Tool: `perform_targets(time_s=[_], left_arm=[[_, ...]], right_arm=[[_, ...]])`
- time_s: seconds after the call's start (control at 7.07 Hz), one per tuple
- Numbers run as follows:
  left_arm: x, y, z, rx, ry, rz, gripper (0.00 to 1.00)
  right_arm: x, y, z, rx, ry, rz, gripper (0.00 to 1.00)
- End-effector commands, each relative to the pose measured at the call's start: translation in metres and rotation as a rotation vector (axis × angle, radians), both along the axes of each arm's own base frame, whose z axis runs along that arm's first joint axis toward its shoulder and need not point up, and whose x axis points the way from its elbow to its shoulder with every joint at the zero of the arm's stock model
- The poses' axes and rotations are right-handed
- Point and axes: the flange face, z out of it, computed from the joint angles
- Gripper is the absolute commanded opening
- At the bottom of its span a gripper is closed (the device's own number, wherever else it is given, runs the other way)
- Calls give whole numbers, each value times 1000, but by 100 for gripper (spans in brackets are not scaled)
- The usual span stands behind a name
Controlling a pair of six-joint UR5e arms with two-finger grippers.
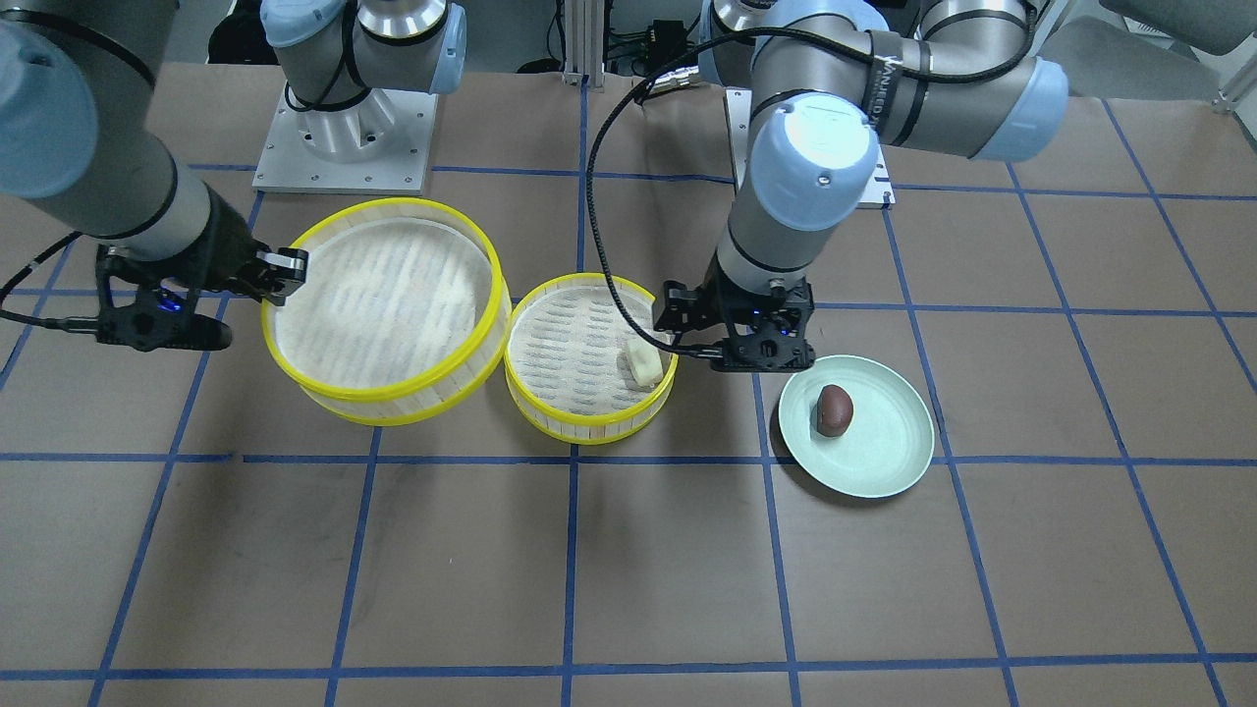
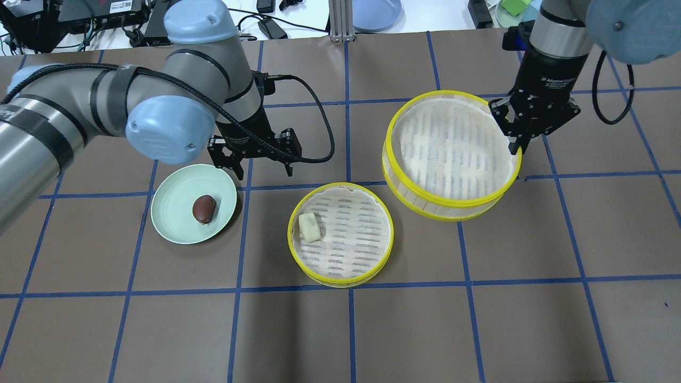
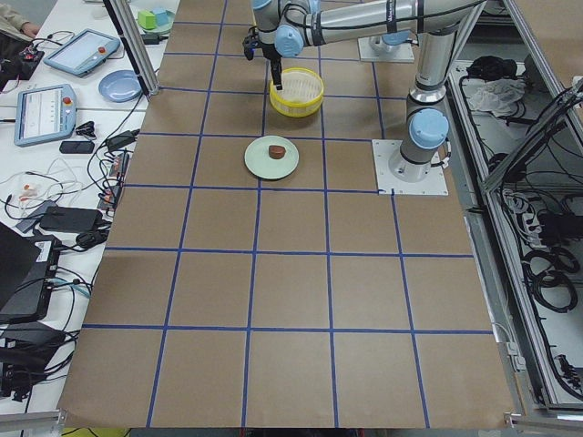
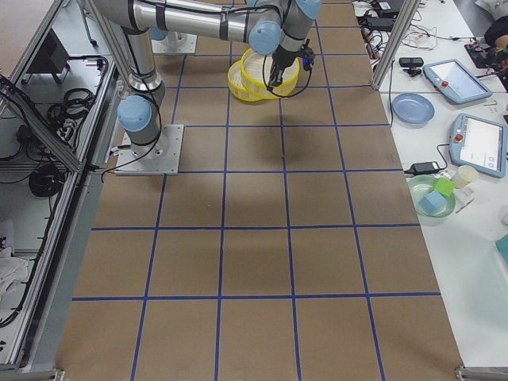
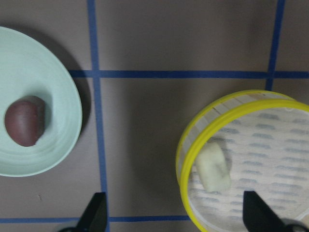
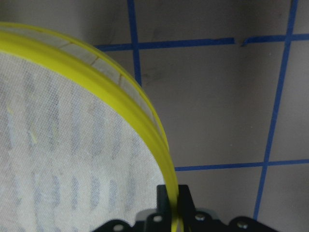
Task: Place buns in different layers of steamer
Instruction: 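Restack the top tier with the right gripper while the left reaches the brown bun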
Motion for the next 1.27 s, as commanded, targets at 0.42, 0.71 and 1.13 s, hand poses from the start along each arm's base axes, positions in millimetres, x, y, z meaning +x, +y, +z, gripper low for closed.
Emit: perform_targets(time_s=[0.42, 0.71, 1.13], left_arm=[[183, -12, -49, 84, 86, -81, 100], [185, -16, -92, 86, 68, -85, 98], [183, -17, -144, 153, 100, -82, 91]], right_arm=[[184, 48, -108, 4, 72, 102, 0], [190, 56, -126, 6, 70, 114, 0], [195, 56, -133, -1, 76, 125, 0]])
